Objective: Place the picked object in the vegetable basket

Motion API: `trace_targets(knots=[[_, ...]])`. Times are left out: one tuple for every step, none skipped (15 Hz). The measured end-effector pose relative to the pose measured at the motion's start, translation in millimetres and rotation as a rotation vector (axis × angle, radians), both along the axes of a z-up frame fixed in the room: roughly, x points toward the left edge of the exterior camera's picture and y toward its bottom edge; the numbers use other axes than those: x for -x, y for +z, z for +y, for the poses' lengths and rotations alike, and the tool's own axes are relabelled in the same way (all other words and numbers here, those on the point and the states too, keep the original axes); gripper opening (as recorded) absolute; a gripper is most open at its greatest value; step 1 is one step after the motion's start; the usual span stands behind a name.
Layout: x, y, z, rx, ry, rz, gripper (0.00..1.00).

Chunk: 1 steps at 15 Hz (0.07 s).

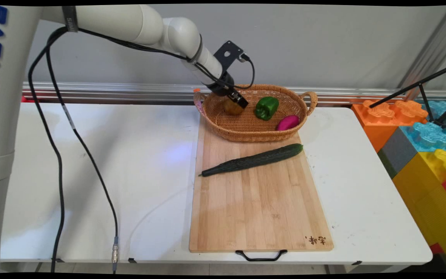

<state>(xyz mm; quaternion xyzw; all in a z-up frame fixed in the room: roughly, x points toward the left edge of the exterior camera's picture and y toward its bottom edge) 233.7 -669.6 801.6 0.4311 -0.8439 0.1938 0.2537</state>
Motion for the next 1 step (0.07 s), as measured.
trace_targets(knots=[[4.0,4.1,0.2,0.007,-0.008,-0.001,1.00]])
